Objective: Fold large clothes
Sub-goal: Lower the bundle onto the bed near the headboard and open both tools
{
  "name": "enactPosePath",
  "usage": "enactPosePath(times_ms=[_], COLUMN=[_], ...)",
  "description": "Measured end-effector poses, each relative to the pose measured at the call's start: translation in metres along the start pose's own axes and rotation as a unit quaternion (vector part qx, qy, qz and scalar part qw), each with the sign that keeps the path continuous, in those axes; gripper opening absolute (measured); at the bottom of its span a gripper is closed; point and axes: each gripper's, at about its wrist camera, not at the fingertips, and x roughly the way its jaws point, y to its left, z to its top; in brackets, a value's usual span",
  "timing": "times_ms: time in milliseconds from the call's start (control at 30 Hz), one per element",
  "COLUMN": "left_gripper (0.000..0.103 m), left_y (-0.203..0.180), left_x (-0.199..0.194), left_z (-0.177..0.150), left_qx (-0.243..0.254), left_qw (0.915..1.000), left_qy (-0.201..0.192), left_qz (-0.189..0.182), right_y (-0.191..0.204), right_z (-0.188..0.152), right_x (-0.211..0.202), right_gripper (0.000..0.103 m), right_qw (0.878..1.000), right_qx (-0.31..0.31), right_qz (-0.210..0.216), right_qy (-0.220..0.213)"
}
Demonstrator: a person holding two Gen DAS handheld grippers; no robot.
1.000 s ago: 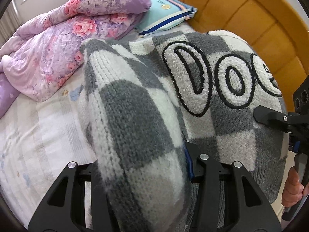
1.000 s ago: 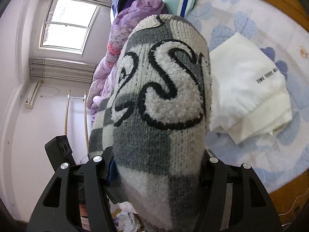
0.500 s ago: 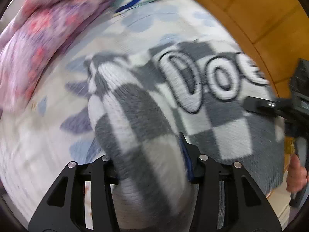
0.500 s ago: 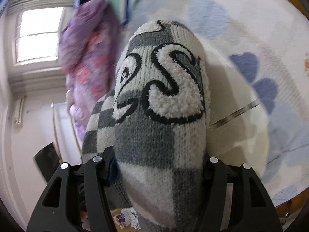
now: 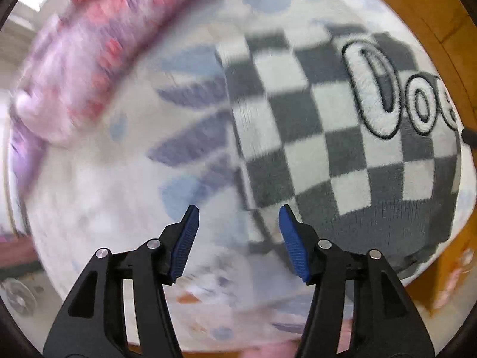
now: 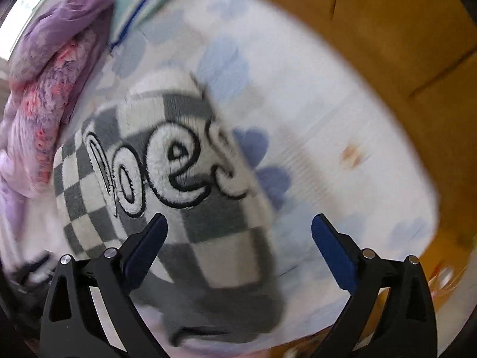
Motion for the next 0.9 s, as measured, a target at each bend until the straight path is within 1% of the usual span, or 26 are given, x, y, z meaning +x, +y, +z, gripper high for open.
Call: enactPosePath(times_ms=[33,67,100,133,167,200,233,267,300,333,367,400,433,467,500,533,567,633,667,700,733,767,800,833,867,900], left_gripper=[0.057,0.057,0.057,0.055,0.055,0.049,0.045,0.044,0.044,0.044,0.045,0.045,0.045,0.045,0.045,0.045,0.045,0.045,0.045,0.045,0.046,0.046,0.047,0.047,0.047,0.047], left_y=[0.0,-0.002,-0.004,-0.009,-0.017,-0.023,-0.028,-0.033,-0.037,-0.04,-0.042,-0.041,-0.037,-0.034,-0.029,-0.024,-0.018,-0.008,-0.006,-0.006,-0.008,-0.014,-0.019,-0.023,-0.023,-0.02], left_x=[-0.008,-0.014,-0.015,-0.012,0.0,0.012,0.028,0.046,0.072,0.092,0.101,0.099,0.089,0.078,0.063,0.048,0.037,0.036,0.047,0.059,0.084,0.094,0.106,0.107,0.102,0.096], left_z=[-0.001,0.0,0.0,0.001,0.004,0.008,0.01,0.013,0.016,0.02,0.02,0.025,0.029,0.032,0.037,0.043,0.052,0.076,0.09,0.097,0.11,0.117,0.125,0.131,0.134,0.133], left_qx=[0.001,-0.001,0.0,0.003,0.009,0.01,0.009,0.002,-0.009,-0.011,-0.01,-0.015,-0.017,-0.016,-0.013,-0.011,-0.014,-0.034,-0.046,-0.051,-0.055,-0.055,-0.048,-0.04,-0.037,-0.039], left_qw=[0.9999,0.9993,0.9986,0.9971,0.9959,0.9962,0.9963,0.9958,0.9953,0.9942,0.9928,0.9927,0.9926,0.9925,0.9926,0.9924,0.9917,0.9891,0.9886,0.9891,0.9893,0.9901,0.9928,0.995,0.9958,0.9949], left_qy=[-0.014,-0.023,-0.026,-0.026,-0.02,-0.01,0.003,0.018,0.037,0.046,0.053,0.06,0.059,0.048,0.027,0.004,-0.016,-0.03,-0.031,-0.027,-0.006,0.0,0.001,0.002,0.01,0.011], left_qz=[-0.01,-0.029,-0.047,-0.071,-0.088,-0.086,-0.086,-0.09,-0.089,-0.096,-0.107,-0.104,-0.105,-0.111,-0.118,-0.122,-0.127,-0.14,-0.14,-0.136,-0.135,-0.129,-0.11,-0.091,-0.084,-0.093], right_y=[0.003,0.008,0.014,0.02,0.025,0.032,0.035,0.037,0.038,0.038,0.037,0.035,0.034,0.032,0.029,0.026,0.022,0.023,0.024,0.025,0.026,0.027,0.034,0.042,0.05,0.061], right_z=[-0.005,-0.011,-0.017,-0.02,-0.023,-0.027,-0.03,-0.031,-0.032,-0.031,-0.03,-0.027,-0.023,-0.02,-0.017,-0.011,0.0,0.026,0.039,0.051,0.067,0.075,0.08,0.088,0.092,0.095], right_x=[-0.014,-0.026,-0.031,-0.031,-0.026,-0.012,0.003,0.024,0.046,0.074,0.09,0.093,0.086,0.074,0.059,0.048,0.031,0.014,0.016,0.025,0.052,0.07,0.081,0.088,0.084,0.079], right_gripper=[0.083,0.068,0.059,0.044,0.038,0.029,0.025,0.025,0.025,0.026,0.026,0.026,0.026,0.026,0.026,0.026,0.026,0.026,0.03,0.03,0.031,0.031,0.031,0.031,0.031,0.031], right_qw=[0.999,0.997,0.995,0.993,0.991,0.989,0.988,0.988,0.988,0.989,0.989,0.99,0.99,0.989,0.99,0.992,0.993,0.993,0.993,0.993,0.994,0.994,0.994,0.993,0.993,0.994], right_qx=[-0.021,-0.048,-0.079,-0.098,-0.116,-0.134,-0.142,-0.145,-0.147,-0.143,-0.133,-0.124,-0.119,-0.119,-0.113,-0.106,-0.097,-0.094,-0.096,-0.098,-0.096,-0.093,-0.094,-0.103,-0.105,-0.101], right_qz=[-0.006,0.003,0.024,0.037,0.049,0.058,0.058,0.049,0.028,-0.003,-0.021,-0.028,-0.024,-0.019,-0.009,0.005,0.033,0.061,0.065,0.061,0.047,0.039,0.036,0.036,0.032,0.024], right_qy=[-0.028,-0.052,-0.062,-0.06,-0.051,-0.026,-0.003,0.017,0.028,0.05,0.059,0.065,0.077,0.085,0.082,0.072,0.052,0.027,0.022,0.021,0.037,0.044,0.041,0.035,0.037,0.042])
